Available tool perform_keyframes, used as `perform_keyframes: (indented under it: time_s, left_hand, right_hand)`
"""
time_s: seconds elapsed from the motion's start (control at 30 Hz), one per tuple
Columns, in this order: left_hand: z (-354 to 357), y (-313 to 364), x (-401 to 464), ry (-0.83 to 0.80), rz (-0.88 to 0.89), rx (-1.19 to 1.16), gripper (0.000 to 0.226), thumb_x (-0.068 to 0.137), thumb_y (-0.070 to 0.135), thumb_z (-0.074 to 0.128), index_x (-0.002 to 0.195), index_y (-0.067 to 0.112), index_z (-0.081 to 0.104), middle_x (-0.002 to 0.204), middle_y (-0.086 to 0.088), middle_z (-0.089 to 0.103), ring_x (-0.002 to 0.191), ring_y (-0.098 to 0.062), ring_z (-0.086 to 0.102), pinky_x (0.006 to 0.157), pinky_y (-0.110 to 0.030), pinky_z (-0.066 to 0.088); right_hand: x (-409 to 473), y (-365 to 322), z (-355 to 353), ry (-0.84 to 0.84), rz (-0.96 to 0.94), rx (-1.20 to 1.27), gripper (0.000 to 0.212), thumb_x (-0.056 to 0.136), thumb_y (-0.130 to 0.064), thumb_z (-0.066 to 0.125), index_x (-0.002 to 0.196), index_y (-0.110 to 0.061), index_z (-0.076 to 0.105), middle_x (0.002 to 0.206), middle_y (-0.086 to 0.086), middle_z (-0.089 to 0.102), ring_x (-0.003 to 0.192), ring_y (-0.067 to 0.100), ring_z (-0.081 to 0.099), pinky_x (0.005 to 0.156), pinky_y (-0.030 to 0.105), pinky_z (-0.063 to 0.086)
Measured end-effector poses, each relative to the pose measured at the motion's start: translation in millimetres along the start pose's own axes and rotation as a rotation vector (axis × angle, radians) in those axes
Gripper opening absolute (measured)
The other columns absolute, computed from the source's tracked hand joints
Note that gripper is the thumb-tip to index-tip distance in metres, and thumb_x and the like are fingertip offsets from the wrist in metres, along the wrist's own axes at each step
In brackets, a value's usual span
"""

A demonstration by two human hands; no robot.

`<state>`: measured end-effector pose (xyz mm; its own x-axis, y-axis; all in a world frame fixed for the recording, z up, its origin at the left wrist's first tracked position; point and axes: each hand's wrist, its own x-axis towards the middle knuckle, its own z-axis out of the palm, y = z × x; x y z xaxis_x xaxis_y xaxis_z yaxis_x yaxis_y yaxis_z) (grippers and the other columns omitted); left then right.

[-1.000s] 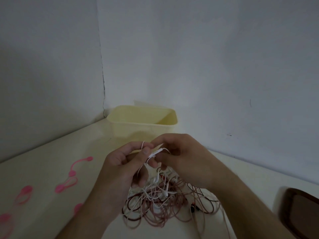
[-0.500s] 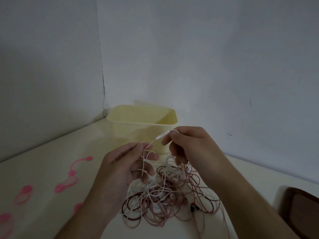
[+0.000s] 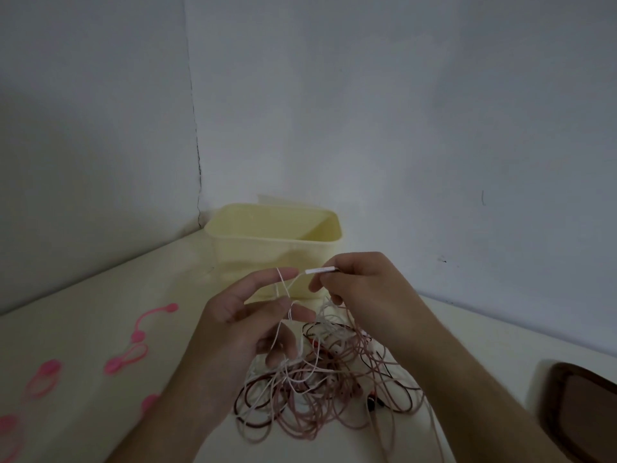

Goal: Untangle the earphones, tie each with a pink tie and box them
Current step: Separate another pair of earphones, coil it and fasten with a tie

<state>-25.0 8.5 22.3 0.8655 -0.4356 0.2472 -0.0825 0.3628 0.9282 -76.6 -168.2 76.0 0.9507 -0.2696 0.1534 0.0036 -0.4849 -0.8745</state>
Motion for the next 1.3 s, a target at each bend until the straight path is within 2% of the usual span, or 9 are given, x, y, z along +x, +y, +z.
perform_keyframes:
  time_s: [0.2, 0.33, 0.47, 0.57, 0.77, 1.03, 1.13, 1.23, 1.3]
  left_hand:
    - [0, 4, -3, -0.06, -0.022, 0.059, 0.037, 0.093, 0.014, 0.063, 0.121, 0.035, 0.076, 0.068, -0.031, 0.067, 0.045, -0.022, 0.043, 0.048, -0.026, 0.03]
    - [-2, 3, -4, -0.096, -0.047, 0.097, 0.036, 0.095, 0.01, 0.06, 0.119, 0.031, 0.077, 0.048, -0.017, 0.052, 0.043, -0.022, 0.039, 0.042, -0.022, 0.031]
    - [-3, 0, -4, -0.086, -0.093, 0.115, 0.032, 0.092, 0.008, 0.061, 0.109, 0.027, 0.081, 0.042, -0.011, 0.039, 0.037, -0.019, 0.034, 0.041, -0.018, 0.027]
    - [-3, 1, -4, -0.093, -0.09, 0.121, 0.029, 0.092, 0.012, 0.062, 0.107, 0.028, 0.082, 0.043, -0.012, 0.039, 0.036, -0.019, 0.033, 0.04, -0.017, 0.027]
    - [-2, 0, -3, -0.1, -0.05, 0.065, 0.028, 0.09, 0.015, 0.063, 0.112, 0.023, 0.079, 0.047, -0.015, 0.046, 0.035, -0.019, 0.032, 0.038, -0.02, 0.028]
    - [-3, -6, 1, -0.098, -0.064, 0.145, 0.024, 0.078, 0.028, 0.081, 0.092, 0.008, 0.08, 0.063, -0.011, 0.053, 0.05, -0.021, 0.039, 0.052, -0.029, 0.029]
    - [-3, -11, 2, -0.036, -0.032, 0.309, 0.005, 0.088, 0.017, 0.08, 0.092, 0.021, 0.081, 0.064, -0.011, 0.058, 0.059, -0.023, 0.048, 0.059, -0.029, 0.041]
    - [-5, -20, 4, 0.034, 0.026, 0.483, 0.032, 0.091, 0.003, 0.074, 0.093, 0.035, 0.079, 0.077, 0.002, 0.075, 0.064, -0.011, 0.058, 0.063, -0.024, 0.046]
    - [-4, -23, 4, 0.072, 0.055, 0.596, 0.031, 0.093, 0.005, 0.071, 0.095, 0.035, 0.077, 0.068, 0.009, 0.069, 0.054, -0.011, 0.052, 0.054, -0.026, 0.043]
  right_hand:
    - [1, 4, 6, -0.125, -0.048, -0.22, 0.023, 0.1, -0.013, 0.054, 0.102, -0.022, 0.076, 0.07, -0.007, 0.06, 0.054, 0.01, 0.049, 0.056, 0.03, 0.04]
    - [-2, 5, 9, -0.183, -0.123, -0.14, 0.048, 0.099, -0.011, 0.057, 0.133, -0.045, 0.059, 0.074, -0.017, 0.062, 0.066, 0.004, 0.058, 0.065, 0.026, 0.05]
    - [-1, 0, 7, -0.263, -0.181, -0.197, 0.026, 0.093, -0.011, 0.063, 0.108, -0.031, 0.074, 0.09, 0.002, 0.073, 0.082, 0.025, 0.067, 0.077, 0.047, 0.055]
    - [0, 0, 4, -0.233, -0.165, -0.21, 0.007, 0.095, -0.02, 0.069, 0.091, -0.022, 0.075, 0.076, 0.001, 0.069, 0.066, 0.013, 0.059, 0.065, 0.037, 0.048]
    - [1, 4, -1, -0.072, -0.181, -0.241, 0.029, 0.095, -0.039, 0.075, 0.079, -0.015, 0.072, 0.057, -0.008, 0.052, 0.051, 0.006, 0.045, 0.054, 0.028, 0.04]
    - [4, -5, -14, 0.07, -0.05, 0.352, 0.042, 0.088, -0.018, 0.06, 0.049, -0.018, 0.044, 0.066, 0.007, 0.053, 0.066, 0.022, 0.039, 0.062, 0.037, 0.03]
    - [5, -9, -15, 0.075, -0.039, 0.552, 0.039, 0.091, -0.003, 0.047, 0.057, -0.018, 0.036, 0.062, 0.007, 0.043, 0.061, 0.022, 0.032, 0.064, 0.044, 0.018]
    - [4, -14, -15, 0.03, -0.048, 0.703, 0.035, 0.093, -0.004, 0.039, 0.062, -0.019, 0.034, 0.061, 0.002, 0.028, 0.065, 0.023, 0.018, 0.064, 0.042, 0.012]
    - [3, -15, -18, 0.003, -0.056, 0.764, 0.037, 0.096, -0.003, 0.034, 0.063, -0.019, 0.034, 0.06, 0.0, 0.024, 0.063, 0.021, 0.015, 0.062, 0.04, 0.01]
